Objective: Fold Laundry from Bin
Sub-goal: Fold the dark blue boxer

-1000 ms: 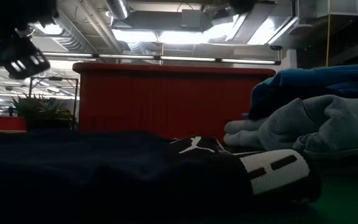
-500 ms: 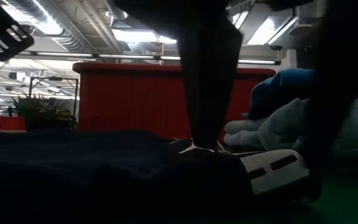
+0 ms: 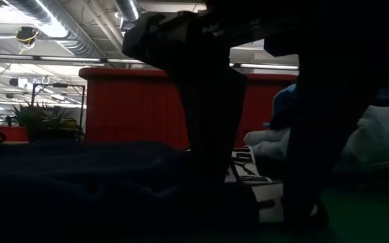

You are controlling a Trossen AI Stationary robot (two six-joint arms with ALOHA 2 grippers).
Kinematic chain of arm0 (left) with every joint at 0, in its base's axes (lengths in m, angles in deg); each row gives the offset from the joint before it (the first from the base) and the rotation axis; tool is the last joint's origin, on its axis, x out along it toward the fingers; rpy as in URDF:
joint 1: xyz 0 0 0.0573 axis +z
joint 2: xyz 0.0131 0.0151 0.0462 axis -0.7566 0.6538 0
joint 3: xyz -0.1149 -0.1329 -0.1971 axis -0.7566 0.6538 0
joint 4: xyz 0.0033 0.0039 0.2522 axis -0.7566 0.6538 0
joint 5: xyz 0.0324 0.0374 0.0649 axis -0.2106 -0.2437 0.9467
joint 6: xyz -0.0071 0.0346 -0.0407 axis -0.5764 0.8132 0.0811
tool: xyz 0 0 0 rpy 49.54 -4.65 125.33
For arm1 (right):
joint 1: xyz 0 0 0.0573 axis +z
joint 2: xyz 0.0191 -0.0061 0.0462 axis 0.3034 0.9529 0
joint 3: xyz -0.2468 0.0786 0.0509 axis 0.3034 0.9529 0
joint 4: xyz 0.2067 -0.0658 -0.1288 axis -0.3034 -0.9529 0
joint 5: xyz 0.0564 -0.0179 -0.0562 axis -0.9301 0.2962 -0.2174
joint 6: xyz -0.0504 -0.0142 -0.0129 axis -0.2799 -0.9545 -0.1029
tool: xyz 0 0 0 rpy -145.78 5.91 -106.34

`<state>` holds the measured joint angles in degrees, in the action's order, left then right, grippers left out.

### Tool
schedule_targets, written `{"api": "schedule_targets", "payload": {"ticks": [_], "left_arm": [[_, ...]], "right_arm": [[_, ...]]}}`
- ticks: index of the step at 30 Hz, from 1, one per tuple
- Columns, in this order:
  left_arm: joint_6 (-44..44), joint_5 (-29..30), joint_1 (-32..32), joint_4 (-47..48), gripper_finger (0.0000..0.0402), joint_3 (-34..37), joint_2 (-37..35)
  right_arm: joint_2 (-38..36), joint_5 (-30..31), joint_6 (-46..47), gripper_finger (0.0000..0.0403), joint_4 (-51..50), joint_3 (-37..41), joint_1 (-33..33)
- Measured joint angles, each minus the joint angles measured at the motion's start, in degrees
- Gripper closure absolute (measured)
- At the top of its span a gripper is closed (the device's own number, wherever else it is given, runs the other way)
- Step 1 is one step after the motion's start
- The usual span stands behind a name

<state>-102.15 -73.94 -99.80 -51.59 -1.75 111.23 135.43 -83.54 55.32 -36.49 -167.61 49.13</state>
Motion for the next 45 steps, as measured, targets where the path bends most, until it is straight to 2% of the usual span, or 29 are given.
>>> {"api": "schedule_targets", "payload": {"ticks": [10,19,26,30,37,41,45], "left_arm": [[0.04,0.35,-3.07,-5.32,0.0194,0.02,14.4],[0.46,1.88,-3.06,-5.69,0.0194,0.01,20.1],[-0.01,2.56,-3.05,-7.48,0.02,-0.04,21.02],[-2.43,3.34,-3.01,-8.01,0.0235,0.0,21.07],[-3.16,3.93,-3.01,-8.0,0.033,0.04,21.07],[-3.19,3.83,-3.01,-8.03,0.0385,0.04,21.1],[-4.69,3.79,-3.01,-8.06,0.0395,0.04,21.09]], "right_arm": [[0.0,0.02,-0.22,0.021,0.04,0.0,-0.01],[0.0,0.02,-0.23,0.021,0.2,0.0,-0.02],[0.0,-0.21,-0.24,0.021,0.2,0.0,0.0],[0.0,-1.49,-0.26,0.021,0.2,0.0,0.0],[0.0,-1.5,-0.25,0.0222,0.2,0.0,0.0],[0.0,-1.5,-0.24,0.0269,0.15,0.0,0.0],[0.0,-1.5,-0.26,0.034,-0.04,-0.02,0.0]]}}
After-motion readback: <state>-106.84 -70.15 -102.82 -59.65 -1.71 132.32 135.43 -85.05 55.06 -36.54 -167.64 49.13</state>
